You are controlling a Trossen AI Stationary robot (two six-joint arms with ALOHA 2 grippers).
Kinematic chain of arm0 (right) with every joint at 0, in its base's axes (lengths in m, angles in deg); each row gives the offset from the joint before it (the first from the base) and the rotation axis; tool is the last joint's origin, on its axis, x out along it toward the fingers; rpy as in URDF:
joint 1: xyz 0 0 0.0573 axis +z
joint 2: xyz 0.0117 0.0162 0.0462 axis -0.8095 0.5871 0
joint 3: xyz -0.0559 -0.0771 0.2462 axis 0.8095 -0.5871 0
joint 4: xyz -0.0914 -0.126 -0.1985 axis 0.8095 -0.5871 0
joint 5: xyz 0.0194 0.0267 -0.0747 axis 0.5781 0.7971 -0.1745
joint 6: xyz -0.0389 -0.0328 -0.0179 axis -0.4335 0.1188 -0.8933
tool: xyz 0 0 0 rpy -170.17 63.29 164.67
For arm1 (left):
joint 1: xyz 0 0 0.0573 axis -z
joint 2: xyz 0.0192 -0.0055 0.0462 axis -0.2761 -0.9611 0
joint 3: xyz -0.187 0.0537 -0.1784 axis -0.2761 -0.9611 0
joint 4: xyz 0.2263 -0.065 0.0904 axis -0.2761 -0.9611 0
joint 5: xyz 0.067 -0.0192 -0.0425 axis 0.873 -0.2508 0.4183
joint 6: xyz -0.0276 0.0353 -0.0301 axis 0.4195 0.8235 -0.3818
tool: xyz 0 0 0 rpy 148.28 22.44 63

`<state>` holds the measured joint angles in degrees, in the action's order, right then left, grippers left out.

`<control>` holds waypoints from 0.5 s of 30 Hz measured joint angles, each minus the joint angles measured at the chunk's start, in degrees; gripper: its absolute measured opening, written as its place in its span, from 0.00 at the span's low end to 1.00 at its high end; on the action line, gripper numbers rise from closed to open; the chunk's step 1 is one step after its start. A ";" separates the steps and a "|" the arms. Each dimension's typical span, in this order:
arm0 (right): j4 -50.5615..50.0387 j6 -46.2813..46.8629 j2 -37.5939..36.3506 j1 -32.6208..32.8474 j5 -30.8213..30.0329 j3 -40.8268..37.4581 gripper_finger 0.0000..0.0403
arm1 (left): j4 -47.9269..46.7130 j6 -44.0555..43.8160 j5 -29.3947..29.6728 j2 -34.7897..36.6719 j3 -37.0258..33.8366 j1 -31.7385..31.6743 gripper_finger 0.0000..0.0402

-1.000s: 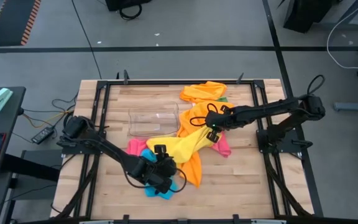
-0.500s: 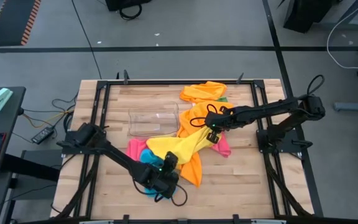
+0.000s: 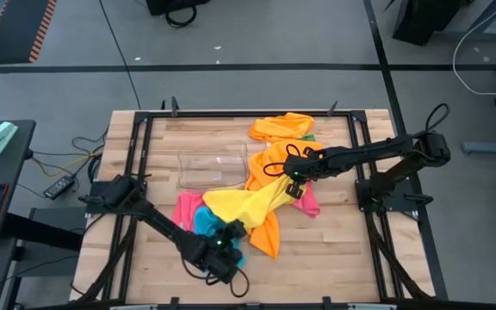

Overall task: Fold microfiber towels
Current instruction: Fold the yellow microfiber cloth

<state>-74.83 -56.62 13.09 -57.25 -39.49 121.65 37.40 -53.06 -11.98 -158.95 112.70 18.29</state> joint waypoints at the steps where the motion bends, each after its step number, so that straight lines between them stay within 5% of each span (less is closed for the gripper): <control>1: 0.06 0.00 0.00 0.00 0.17 0.00 0.02 | -1.30 -0.23 0.01 0.00 0.00 -0.16 0.47; 15: 0.59 -0.46 0.00 0.11 0.19 0.04 0.02 | 1.69 5.03 1.70 0.00 0.00 -0.63 0.44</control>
<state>-74.24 -57.08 13.09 -57.14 -39.29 121.69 39.09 -48.02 -10.27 -158.95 112.70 17.66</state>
